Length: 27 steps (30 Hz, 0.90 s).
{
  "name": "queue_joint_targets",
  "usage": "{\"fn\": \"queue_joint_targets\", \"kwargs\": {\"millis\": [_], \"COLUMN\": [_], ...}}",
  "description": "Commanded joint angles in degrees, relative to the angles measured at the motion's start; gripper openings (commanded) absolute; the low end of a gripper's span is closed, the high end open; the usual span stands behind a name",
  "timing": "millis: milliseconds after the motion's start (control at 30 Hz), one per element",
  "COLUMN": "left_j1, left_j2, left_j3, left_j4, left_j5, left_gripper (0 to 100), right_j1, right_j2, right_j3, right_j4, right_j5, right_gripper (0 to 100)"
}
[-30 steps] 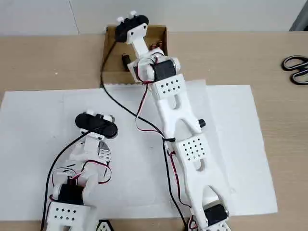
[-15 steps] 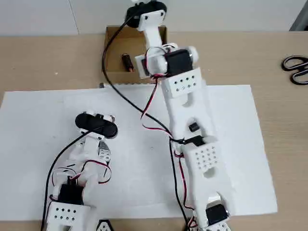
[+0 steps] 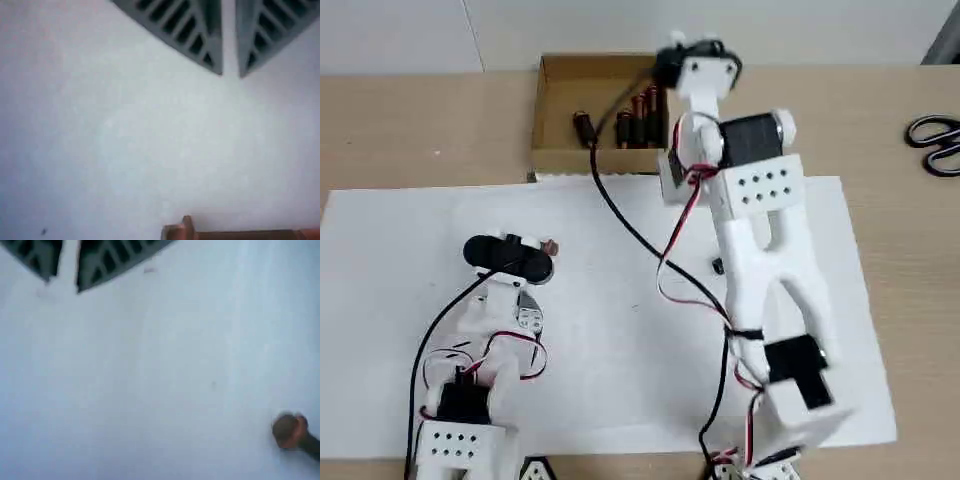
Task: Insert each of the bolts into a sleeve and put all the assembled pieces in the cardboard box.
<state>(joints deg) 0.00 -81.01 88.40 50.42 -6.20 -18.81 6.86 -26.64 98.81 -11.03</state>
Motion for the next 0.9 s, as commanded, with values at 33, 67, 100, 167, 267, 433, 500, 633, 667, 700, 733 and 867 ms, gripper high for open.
{"fn": "queue_joint_targets", "kwargs": {"millis": [33,67,100,167,267,433,500,633,667,700,733,867], "left_j1": [-0.2,-0.2,-0.2,-0.2,-0.2,-0.2,-0.2,-0.2,-0.2,-0.2,-0.2,-0.2], "left_j2": [-0.4,-0.4,-0.4,-0.4,-0.4,-0.4,-0.4,-0.4,-0.4,-0.4,-0.4,-0.4], "left_j3": [-0.3,-0.3,-0.3,-0.3,-0.3,-0.3,-0.3,-0.3,-0.3,-0.3,-0.3,-0.3], "left_j4": [0.1,0.1,0.1,0.1,0.1,0.1,0.1,0.1,0.1,0.1,0.1,0.1], "left_j5": [0.4,0.4,0.4,0.4,0.4,0.4,0.4,0.4,0.4,0.4,0.4,0.4], "left_gripper": [1,1,1,1,1,1,1,1,1,1,1,1], "right_j1": [0.6,0.7,0.7,0.7,2.0,7.6,9.2,9.9,9.8,9.7,9.7,9.7], "right_j2": [-4.6,-4.6,-4.6,-4.6,-4.6,-3.6,-2.2,2.6,3.7,4.7,5.5,7.5], "right_j3": [7.6,8.4,9.3,11.3,14.9,19.9,21.0,21.0,21.0,21.0,21.0,21.0], "right_j4": [0.3,0.3,0.3,0.2,-0.4,-3.3,-3.5,-3.5,-3.6,-4.4,-5.1,-8.2], "right_j5": [-11.2,-13.4,-15.3,-17.7,-19.5,-26.3,-27.5,-27.9,-27.9,-27.9,-27.9,-27.8], "right_gripper": [2.0,2.0,2.2,2.2,2.2,2.2,2.2,2.3,2.4,2.9,4.3,15.5]}}
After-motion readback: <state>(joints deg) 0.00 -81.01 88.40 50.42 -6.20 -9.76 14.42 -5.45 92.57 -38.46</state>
